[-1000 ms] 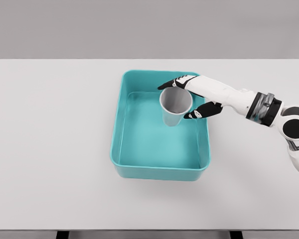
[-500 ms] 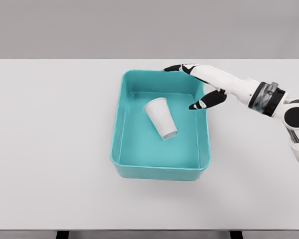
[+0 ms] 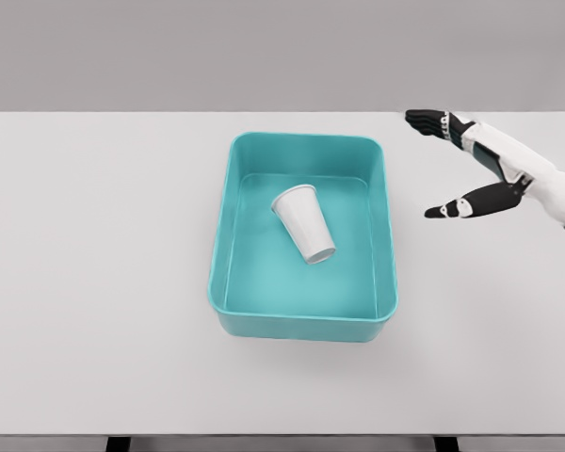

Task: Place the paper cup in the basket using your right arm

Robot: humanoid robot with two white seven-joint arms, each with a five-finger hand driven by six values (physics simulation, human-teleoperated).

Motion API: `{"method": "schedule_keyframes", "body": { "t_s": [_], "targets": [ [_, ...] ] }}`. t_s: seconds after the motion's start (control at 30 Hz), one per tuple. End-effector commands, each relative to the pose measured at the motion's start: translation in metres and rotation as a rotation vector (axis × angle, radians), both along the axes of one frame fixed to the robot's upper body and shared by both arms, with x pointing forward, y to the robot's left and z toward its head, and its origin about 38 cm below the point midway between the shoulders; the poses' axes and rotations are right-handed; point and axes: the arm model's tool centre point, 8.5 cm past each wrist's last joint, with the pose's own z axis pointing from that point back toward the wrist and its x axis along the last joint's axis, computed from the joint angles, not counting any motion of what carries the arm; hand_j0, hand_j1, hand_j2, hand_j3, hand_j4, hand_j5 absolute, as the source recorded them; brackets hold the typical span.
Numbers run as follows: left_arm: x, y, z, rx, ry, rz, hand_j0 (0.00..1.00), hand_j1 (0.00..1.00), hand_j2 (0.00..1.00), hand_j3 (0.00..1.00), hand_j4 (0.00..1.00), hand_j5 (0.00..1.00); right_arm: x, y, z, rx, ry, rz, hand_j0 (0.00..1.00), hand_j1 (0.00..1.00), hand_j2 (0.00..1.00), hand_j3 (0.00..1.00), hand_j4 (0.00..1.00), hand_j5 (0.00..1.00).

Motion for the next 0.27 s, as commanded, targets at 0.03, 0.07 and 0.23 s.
{"method": "schedule_keyframes", "body": {
  "t_s": [0.03, 0.07, 0.23],
  "targets": [
    [0.000, 0.000, 0.000, 0.000, 0.000, 0.000, 1.00, 1.00, 1.00, 1.00, 1.00, 1.00, -0.004, -0.026, 0.019, -0.010, -0.032, -0.052, 1.00, 1.00, 1.00, 1.00, 1.00, 1.00],
    [0.000, 0.000, 0.000, 0.000, 0.000, 0.000, 1.00, 1.00, 1.00, 1.00, 1.00, 1.00, -0.007, -0.031, 0.016, -0.020, -0.023, -0.061, 1.00, 1.00, 1.00, 1.00, 1.00, 1.00],
    [-0.003, 0.000, 0.000, 0.000, 0.005, -0.001, 1.00, 1.00, 1.00, 1.00, 1.00, 1.00, -0.007, -0.030, 0.014, -0.014, -0.021, -0.060, 1.00, 1.00, 1.00, 1.00, 1.00, 1.00]
  ]
}}
